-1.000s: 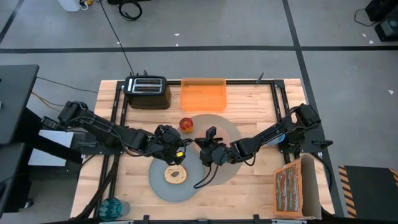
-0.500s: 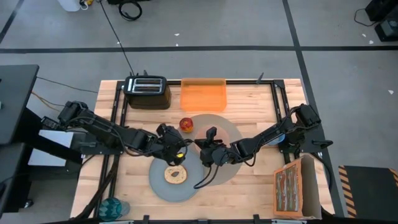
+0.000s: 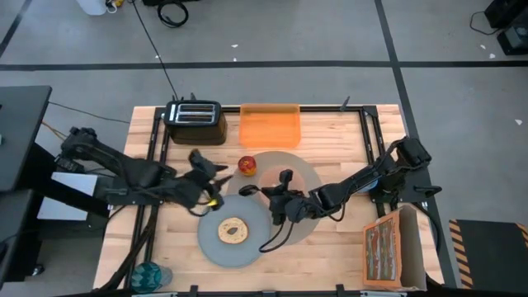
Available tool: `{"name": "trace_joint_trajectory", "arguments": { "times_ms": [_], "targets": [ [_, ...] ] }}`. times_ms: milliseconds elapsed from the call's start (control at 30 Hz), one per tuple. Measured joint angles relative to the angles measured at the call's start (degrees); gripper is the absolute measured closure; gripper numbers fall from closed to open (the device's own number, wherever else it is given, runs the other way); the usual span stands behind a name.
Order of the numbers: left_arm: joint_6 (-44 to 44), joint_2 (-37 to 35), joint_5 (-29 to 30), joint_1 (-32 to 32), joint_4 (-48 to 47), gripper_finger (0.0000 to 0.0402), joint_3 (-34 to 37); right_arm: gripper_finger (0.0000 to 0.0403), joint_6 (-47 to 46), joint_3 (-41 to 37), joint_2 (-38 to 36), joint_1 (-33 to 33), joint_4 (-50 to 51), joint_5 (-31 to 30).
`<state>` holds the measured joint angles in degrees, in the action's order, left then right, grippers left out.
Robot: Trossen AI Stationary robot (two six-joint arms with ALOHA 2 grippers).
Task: Arrange a breakfast setting
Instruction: Put the black spoon on the brown table mat to right of the orange bowl
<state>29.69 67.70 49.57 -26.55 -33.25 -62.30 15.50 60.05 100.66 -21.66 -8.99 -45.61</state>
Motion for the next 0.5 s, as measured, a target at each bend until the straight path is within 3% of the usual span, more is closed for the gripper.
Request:
{"name": "trace_joint_trajectory", "arguments": {
  "times_ms": [133,500],
  "targets": [
    [-0.8,-1.83,6.56,-4.36,0.07,0.0247,0.0,0.038,-13.03,0.0,-4.69,-1.02,8.43,0.68],
    [4.4,5.07,11.25,-7.87,-0.03,0.0247,0.02,0.038,-59.31,0.0,-20.63,-3.07,45.96,-0.02]
  ]
}}
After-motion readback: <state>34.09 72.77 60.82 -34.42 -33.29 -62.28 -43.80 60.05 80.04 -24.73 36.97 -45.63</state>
